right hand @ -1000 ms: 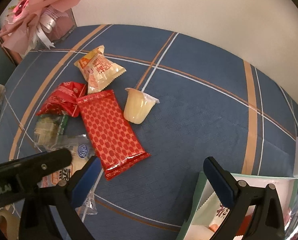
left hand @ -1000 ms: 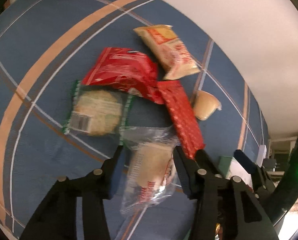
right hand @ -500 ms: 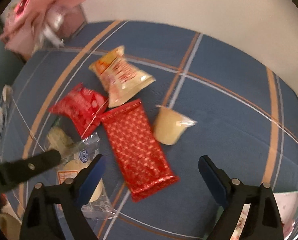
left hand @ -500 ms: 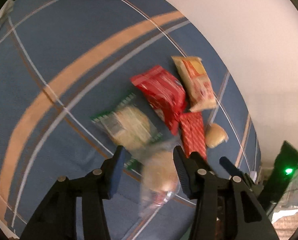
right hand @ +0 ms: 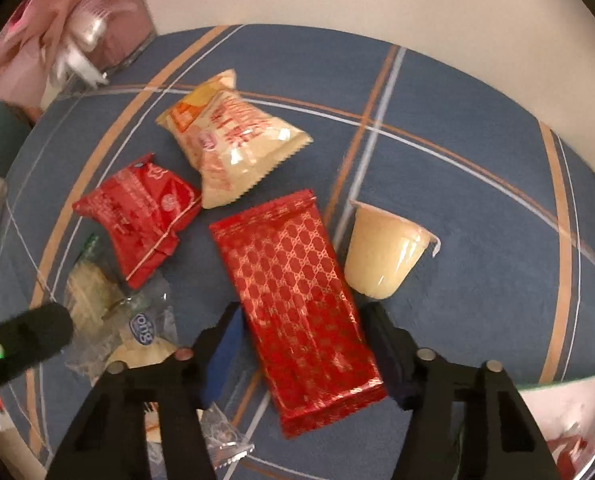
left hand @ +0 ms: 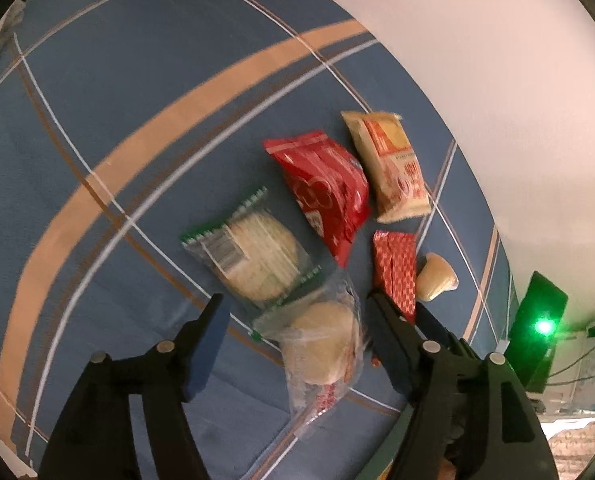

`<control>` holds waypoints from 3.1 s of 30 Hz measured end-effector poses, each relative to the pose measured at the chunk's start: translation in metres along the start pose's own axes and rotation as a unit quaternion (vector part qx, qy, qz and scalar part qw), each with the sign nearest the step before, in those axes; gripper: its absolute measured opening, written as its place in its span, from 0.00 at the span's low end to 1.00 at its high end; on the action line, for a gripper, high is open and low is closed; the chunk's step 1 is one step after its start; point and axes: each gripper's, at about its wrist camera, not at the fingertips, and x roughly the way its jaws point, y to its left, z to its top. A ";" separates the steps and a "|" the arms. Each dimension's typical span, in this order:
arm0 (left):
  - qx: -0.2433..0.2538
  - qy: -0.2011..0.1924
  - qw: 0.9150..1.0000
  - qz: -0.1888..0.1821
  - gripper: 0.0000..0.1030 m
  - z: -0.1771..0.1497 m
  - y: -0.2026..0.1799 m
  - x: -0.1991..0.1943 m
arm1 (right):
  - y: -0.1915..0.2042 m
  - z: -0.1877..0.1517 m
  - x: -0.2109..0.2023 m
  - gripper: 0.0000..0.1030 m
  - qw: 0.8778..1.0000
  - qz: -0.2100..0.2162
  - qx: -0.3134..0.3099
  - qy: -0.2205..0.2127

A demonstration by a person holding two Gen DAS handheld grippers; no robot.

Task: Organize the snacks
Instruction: 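Grasp the wrapped bun with the left gripper while the right grasps the red patterned bar, then carry the bun and red bar over the tray, then open both grippers to release the bun and bar into the tray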

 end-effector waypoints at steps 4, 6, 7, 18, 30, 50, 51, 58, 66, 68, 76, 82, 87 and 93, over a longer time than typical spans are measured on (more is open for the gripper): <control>0.006 0.016 1.000 -0.016 0.74 -0.007 -0.008 0.006 | -0.013 -0.015 -0.006 0.51 0.999 0.008 0.035 -0.005; 0.018 0.026 0.999 -0.013 0.74 -0.012 -0.016 0.016 | -0.015 -0.023 -0.009 0.51 0.999 0.011 0.051 -0.006; 0.020 0.032 0.999 -0.011 0.74 -0.014 -0.017 0.020 | -0.017 -0.026 -0.010 0.51 0.998 0.012 0.058 -0.006; 0.023 0.046 0.999 -0.002 0.46 -0.031 -0.025 0.045 | -0.028 -0.072 -0.027 0.48 0.994 0.016 0.106 -0.001; 0.047 0.014 0.998 -0.025 0.45 -0.043 -0.049 0.012 | -0.056 -0.100 -0.063 0.46 0.980 0.079 0.184 -0.013; 0.175 0.009 0.981 -0.078 0.45 -0.105 -0.127 -0.013 | -0.144 -0.149 -0.169 0.47 0.954 -0.025 0.285 -0.091; 0.185 0.019 0.979 -0.084 0.45 -0.113 -0.134 -0.009 | -0.153 -0.152 -0.172 0.47 0.950 -0.037 0.295 -0.092; 0.272 0.069 0.955 -0.098 0.45 -0.169 -0.180 0.018 | -0.213 -0.181 -0.178 0.47 0.923 -0.082 0.366 -0.086; 0.307 0.062 0.944 -0.103 0.45 -0.184 -0.198 0.041 | -0.245 -0.199 -0.161 0.47 0.910 -0.068 0.405 -0.062; 0.305 0.045 0.946 -0.098 0.45 -0.176 -0.197 0.044 | -0.245 -0.199 -0.154 0.47 0.909 -0.062 0.409 -0.052; 0.272 0.048 0.956 -0.101 0.45 -0.159 -0.184 0.067 | -0.240 -0.194 -0.134 0.50 0.916 -0.053 0.395 -0.031; 0.277 0.055 0.953 -0.105 0.73 -0.164 -0.188 0.059 | -0.242 -0.191 -0.138 0.78 0.917 -0.050 0.394 -0.029; 0.278 0.034 0.957 -0.074 0.87 -0.161 -0.190 0.045 | -0.241 -0.187 -0.137 0.91 0.920 -0.054 0.387 -0.027; 0.277 -0.010 0.961 -0.014 0.99 -0.151 -0.185 0.023 | -0.240 -0.190 -0.141 1.00 0.918 -0.055 0.391 -0.036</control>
